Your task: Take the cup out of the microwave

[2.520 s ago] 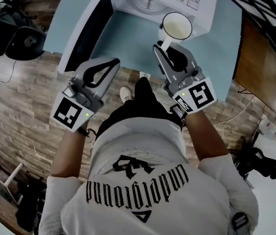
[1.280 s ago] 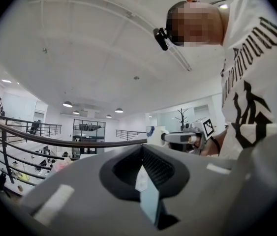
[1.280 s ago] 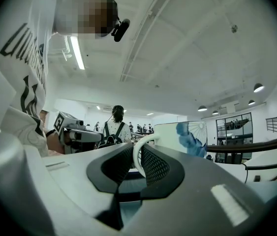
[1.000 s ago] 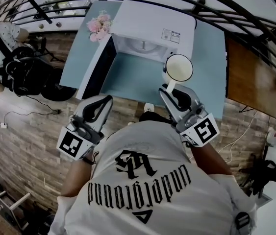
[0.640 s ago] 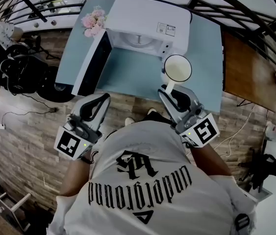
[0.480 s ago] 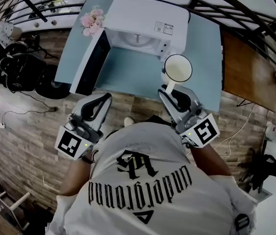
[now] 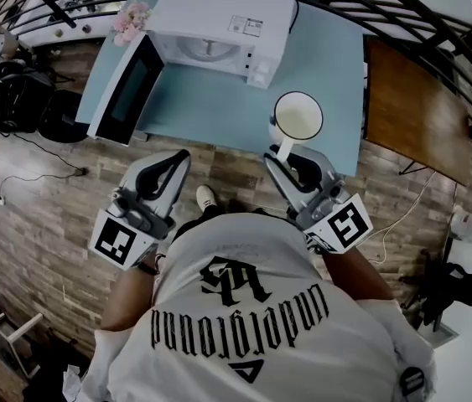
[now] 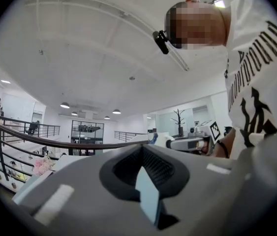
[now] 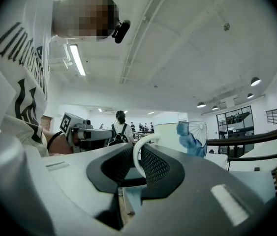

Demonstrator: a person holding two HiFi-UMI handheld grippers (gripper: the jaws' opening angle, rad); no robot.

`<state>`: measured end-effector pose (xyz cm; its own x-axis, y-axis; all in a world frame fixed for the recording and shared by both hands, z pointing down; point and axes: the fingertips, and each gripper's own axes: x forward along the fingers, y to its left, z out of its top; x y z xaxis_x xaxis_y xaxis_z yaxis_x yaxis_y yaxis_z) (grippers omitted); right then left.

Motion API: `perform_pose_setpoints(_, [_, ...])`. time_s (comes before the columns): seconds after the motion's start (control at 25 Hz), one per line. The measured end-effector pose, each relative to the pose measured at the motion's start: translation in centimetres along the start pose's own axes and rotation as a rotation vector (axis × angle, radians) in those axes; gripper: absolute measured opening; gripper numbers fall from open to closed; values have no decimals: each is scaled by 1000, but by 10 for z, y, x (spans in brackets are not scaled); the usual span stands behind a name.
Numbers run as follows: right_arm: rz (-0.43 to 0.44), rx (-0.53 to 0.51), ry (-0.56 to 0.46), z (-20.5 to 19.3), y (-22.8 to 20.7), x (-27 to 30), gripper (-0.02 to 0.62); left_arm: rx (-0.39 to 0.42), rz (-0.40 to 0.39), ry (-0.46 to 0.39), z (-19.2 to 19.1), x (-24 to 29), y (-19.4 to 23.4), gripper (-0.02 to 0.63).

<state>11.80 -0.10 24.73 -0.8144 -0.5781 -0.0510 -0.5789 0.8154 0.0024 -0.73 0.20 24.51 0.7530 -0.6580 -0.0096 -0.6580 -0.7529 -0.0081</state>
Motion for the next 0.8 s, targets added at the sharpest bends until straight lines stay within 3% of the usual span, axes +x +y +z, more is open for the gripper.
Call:
perform_pose_setpoints(0.56, [140,33,-11,-7,24,-127,52,15,78,50,-13,7,-156,49])
perform_pose_setpoints(0.8, [129,30,-24,2,59,-158,52,22,75,45,-6,-22,-193,51])
